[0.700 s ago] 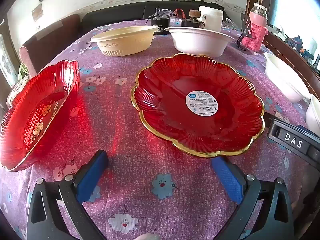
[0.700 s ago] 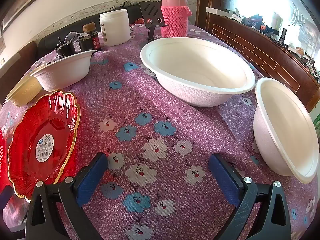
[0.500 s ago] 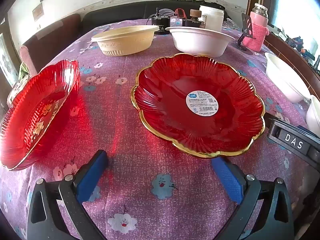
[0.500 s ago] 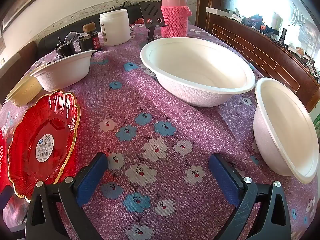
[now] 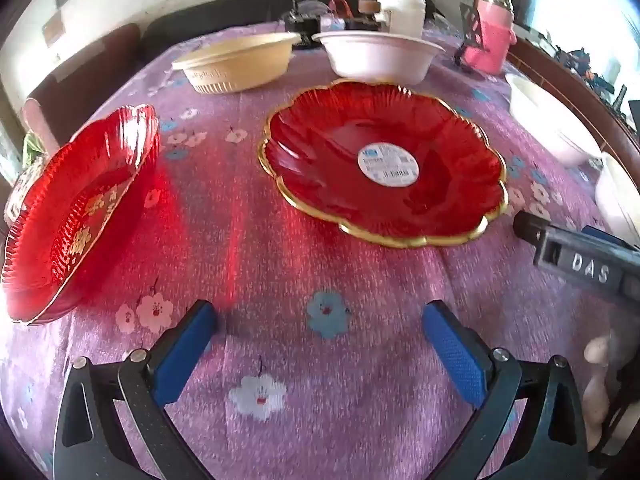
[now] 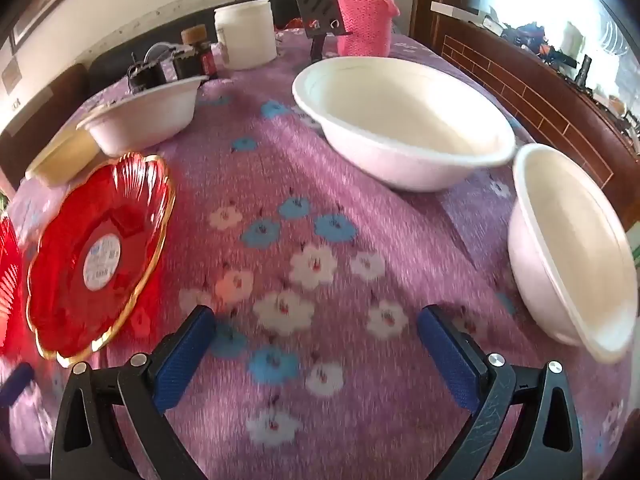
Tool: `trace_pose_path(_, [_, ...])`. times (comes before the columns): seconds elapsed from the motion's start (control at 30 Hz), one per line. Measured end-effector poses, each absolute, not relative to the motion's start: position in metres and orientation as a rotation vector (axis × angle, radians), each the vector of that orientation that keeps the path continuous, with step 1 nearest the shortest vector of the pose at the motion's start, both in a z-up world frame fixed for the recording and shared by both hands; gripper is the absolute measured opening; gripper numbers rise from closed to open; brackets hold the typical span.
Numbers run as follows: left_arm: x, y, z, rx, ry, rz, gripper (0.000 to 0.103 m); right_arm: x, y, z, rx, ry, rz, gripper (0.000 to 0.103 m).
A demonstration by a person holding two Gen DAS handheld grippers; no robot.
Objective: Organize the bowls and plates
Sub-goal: 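Move the right tool toward the red gold-rimmed plate with the sticker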
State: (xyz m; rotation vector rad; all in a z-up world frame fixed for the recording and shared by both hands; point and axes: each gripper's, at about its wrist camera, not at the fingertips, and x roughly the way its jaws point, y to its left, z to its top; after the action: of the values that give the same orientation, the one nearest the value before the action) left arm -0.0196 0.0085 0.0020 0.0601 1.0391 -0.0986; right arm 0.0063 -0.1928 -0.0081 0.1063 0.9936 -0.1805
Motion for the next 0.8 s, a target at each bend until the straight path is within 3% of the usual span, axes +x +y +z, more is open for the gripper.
trace_pose_path(0.1, [-0.031,0.022,0.015,0.002,1.029,-0.138,0.099,-0.005,-0.188,-0.006,0.081,1.004,-0.139,0.102])
trace_pose_path(0.3, [-0.074,0.072,0.085,-0.030,0.749,-0.055,0.099,-0.034,-0.191,0.006,0.111,0.978,-0.024,0.102])
trace_pose_path(0.4, [-0.074,0.083,0.109,0.015,0.708,0.035,0.099,-0.051,-0.184,0.042,0.087,0.828,-0.007,0.102])
trace_pose_path(0.6, [-0.101,0.090,0.173,0.050,0.420,0.182,0.099,-0.077,-0.168,0.138,0.068,0.416,0.006,0.102])
trace_pose_path(0.8, [-0.098,0.073,0.200,0.101,0.319,0.205,0.099,-0.022,-0.154,0.152,0.145,0.512,0.087,0.102])
